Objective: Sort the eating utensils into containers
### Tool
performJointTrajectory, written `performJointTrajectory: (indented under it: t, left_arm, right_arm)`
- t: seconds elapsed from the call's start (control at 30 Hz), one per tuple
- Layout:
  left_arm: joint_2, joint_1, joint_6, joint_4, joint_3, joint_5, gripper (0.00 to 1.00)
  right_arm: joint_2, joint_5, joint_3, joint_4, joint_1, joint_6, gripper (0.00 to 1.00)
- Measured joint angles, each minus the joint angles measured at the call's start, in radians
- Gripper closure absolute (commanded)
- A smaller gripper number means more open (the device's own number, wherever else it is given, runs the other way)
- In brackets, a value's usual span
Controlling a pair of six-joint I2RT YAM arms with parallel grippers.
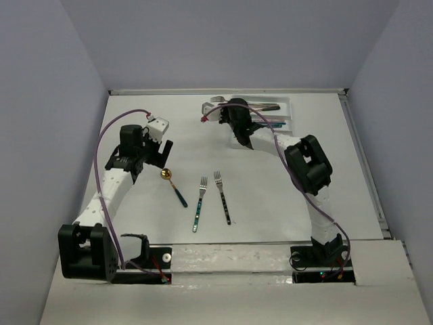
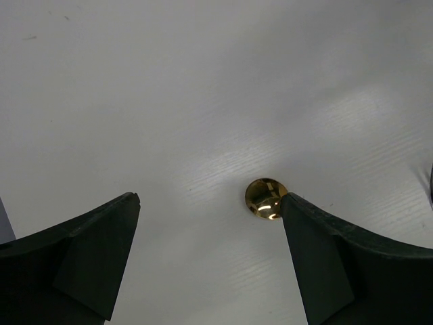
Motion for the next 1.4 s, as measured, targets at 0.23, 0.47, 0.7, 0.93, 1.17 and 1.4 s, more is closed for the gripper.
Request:
performJointTrajectory:
  t: [0.23,0.47,0.7,0.93,1.17,1.4]
  left_arm:
    - [0.032,0.000,-0.013,0.016,0.030,-0.009,0.01]
    - [0.087,0.000,-0.023,0.015,0.023,-0.032,0.01]
    - [0.095,0.000,-0.026,0.015,0.023,-0.046,0.01]
    - [0.095,0.000,-0.026,0.016,0.023,-0.052,0.01]
    - [0.094,0.000,-0.028,0.016,0.023,-0.054,0.01]
    - [0.094,0.000,-0.029,0.016,0.019,-0.054,0.01]
  right_arm:
    - [0.150,-0.100,0.062,-0.053,-0.142,-0.133,1.00]
    - [0.172,-0.168,0.085,-0.054,-0.230,-0.143,0.97]
    - [0.231,-0.237,0.101,-0.052,-0.233,-0.138,0.84]
    - [0.249,-0.268,0.106,-0.014,-0.233,-0.150,0.52]
    - [0.247,-0.265,0.108,0.009,-0.235,-0.157,0.39]
    - [0.201,-0.218,0.108,0.009,-0.228,-0.025,0.25]
